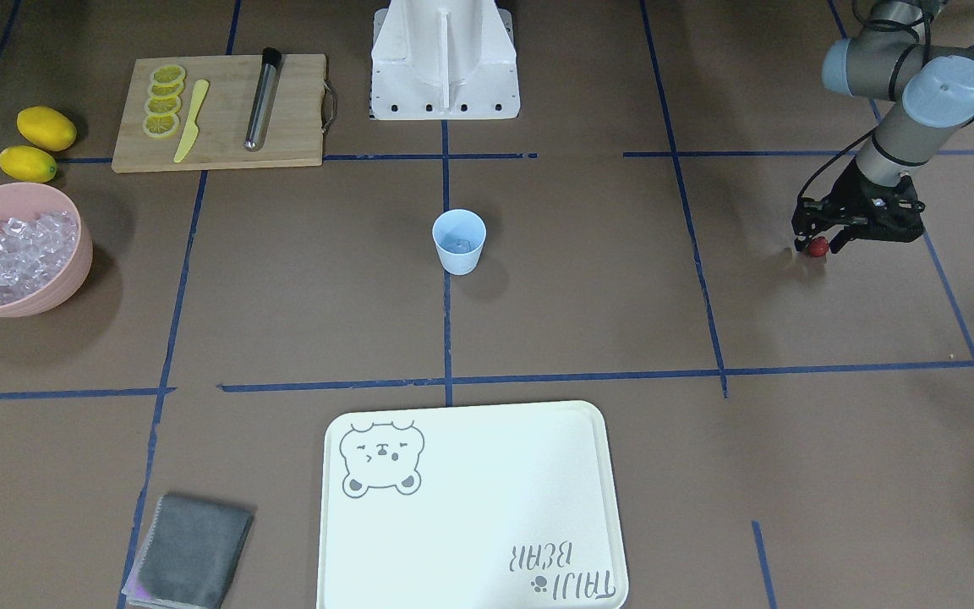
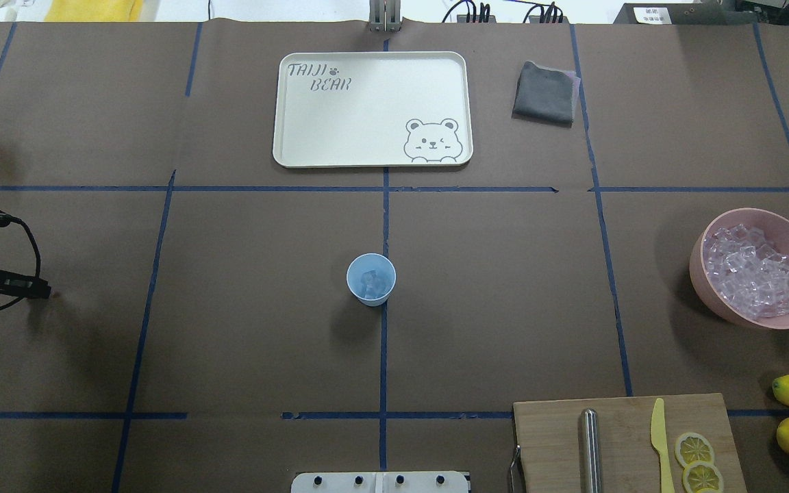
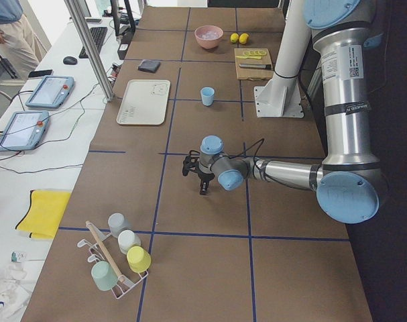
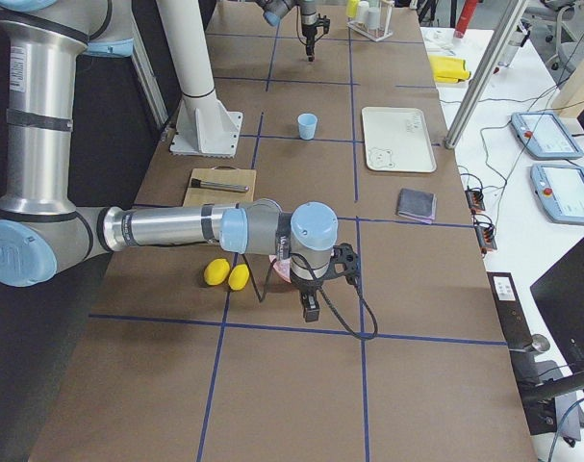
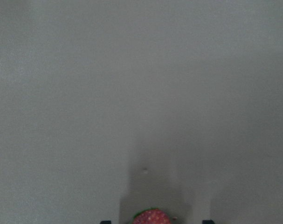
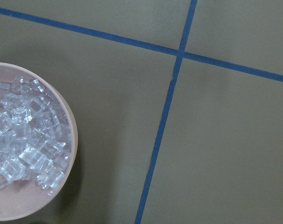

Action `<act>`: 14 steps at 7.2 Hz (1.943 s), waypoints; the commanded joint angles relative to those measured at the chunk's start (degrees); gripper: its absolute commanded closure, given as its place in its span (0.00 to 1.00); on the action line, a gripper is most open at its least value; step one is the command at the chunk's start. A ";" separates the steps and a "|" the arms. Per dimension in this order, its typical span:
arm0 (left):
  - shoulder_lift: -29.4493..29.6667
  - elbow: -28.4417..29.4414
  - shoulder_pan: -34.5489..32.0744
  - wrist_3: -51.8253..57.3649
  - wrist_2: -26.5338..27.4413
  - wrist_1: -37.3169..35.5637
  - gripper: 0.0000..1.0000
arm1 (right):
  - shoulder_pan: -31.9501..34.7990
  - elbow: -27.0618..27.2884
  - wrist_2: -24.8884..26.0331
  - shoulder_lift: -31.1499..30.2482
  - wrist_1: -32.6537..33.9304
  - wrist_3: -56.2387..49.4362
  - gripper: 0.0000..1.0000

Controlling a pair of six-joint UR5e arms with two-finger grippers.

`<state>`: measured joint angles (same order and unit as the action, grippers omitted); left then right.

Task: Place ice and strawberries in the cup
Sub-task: 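Close the left gripper on the strawberry and lift it, then carry the strawberry with the left gripper over the blue cup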

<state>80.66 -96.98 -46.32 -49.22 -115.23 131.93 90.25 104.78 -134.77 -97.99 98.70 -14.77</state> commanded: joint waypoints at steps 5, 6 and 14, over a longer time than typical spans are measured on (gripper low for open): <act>-0.42 -7.49 -3.41 1.57 -5.43 -5.68 0.97 | 0.46 0.25 -0.06 0.08 0.00 0.10 0.00; -0.42 -12.57 -4.99 4.89 -5.88 -12.59 0.97 | 0.54 0.33 0.03 0.08 0.00 0.10 0.00; 31.45 -30.38 3.73 -1.44 -3.53 -61.08 0.97 | 2.13 1.12 0.12 -0.18 -0.09 -1.22 0.00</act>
<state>106.78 -127.75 -47.42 -44.80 -120.04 73.66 92.10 105.55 -134.65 -98.11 98.62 -15.82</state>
